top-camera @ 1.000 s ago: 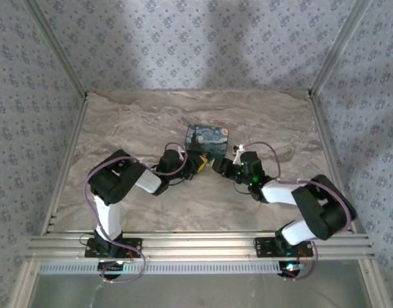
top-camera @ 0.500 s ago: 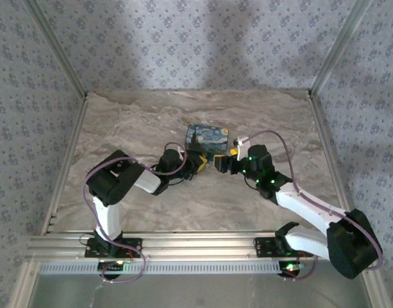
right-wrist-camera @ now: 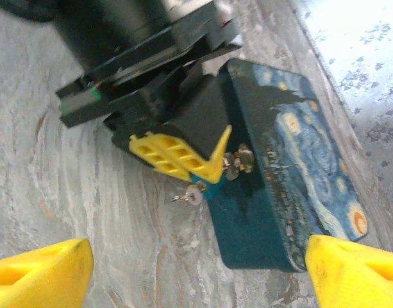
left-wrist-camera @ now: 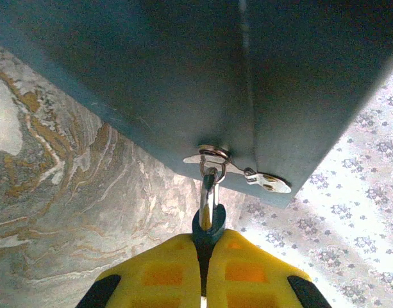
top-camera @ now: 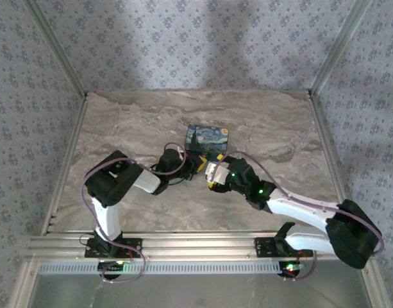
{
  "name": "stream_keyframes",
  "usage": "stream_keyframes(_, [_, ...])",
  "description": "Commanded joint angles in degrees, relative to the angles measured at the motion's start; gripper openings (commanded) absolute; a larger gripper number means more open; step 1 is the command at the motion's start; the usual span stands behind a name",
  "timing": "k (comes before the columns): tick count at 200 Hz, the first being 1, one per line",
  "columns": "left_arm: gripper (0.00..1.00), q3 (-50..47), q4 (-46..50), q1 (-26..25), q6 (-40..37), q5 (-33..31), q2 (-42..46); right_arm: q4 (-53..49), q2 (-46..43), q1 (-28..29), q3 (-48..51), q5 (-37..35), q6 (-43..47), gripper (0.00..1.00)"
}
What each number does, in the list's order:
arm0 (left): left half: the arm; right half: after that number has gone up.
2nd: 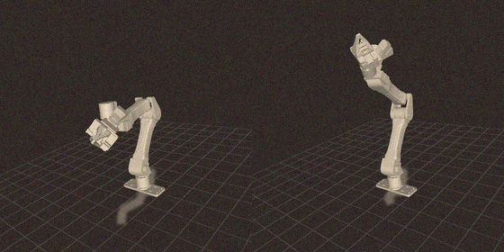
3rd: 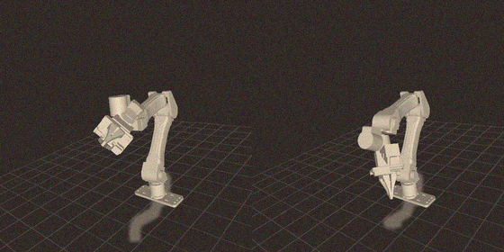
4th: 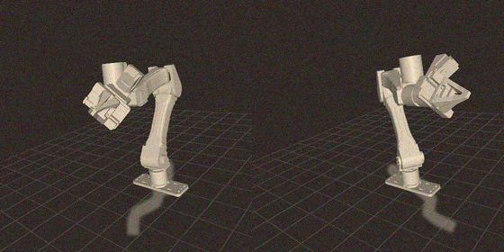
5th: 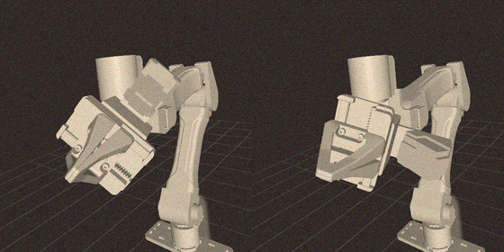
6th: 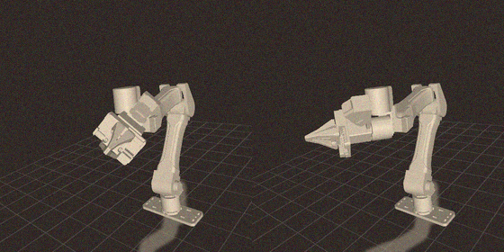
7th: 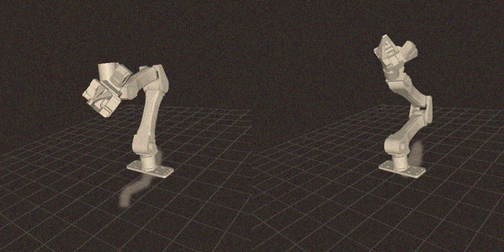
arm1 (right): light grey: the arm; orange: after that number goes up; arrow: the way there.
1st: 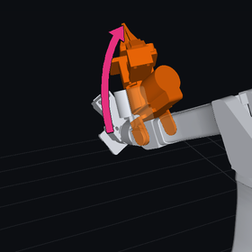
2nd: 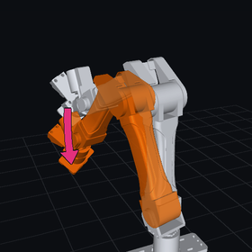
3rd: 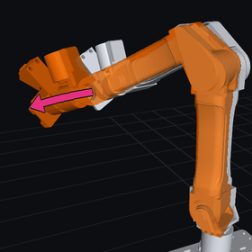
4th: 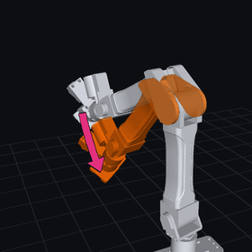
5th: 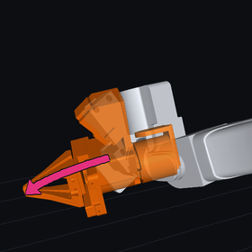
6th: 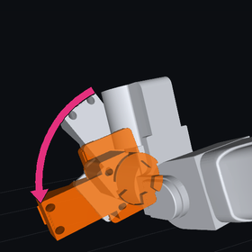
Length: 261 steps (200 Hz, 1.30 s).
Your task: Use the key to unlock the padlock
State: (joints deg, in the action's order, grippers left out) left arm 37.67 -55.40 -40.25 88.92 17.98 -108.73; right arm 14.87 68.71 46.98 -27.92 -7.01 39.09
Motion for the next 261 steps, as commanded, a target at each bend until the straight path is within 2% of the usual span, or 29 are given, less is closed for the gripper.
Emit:
stream_keyframes(1, [0.0, 0.19, -0.62, -0.36, 0.62, 0.52, 2.13, 7.31, 4.93, 1.97, 0.43, -5.16, 5.24, 0.82])
stream_keyframes(69, [0.0, 0.54, -0.68, -0.47, 0.87, 1.01, 1.9, 17.05, 15.83, 2.48, -0.25, -8.69, 7.93, 0.63])
stream_keyframes(234, [0.0, 0.91, -0.93, -0.71, 1.37, 1.27, 0.99, 24.02, 21.84, 2.25, -1.39, -9.69, 3.28, 0.44])
stream_keyframes(261, [0.0, 0.79, -1.06, -0.71, 1.34, 1.23, 0.98, 24.41, 22.33, 2.19, -1.59, -11.02, 3.72, 0.38])
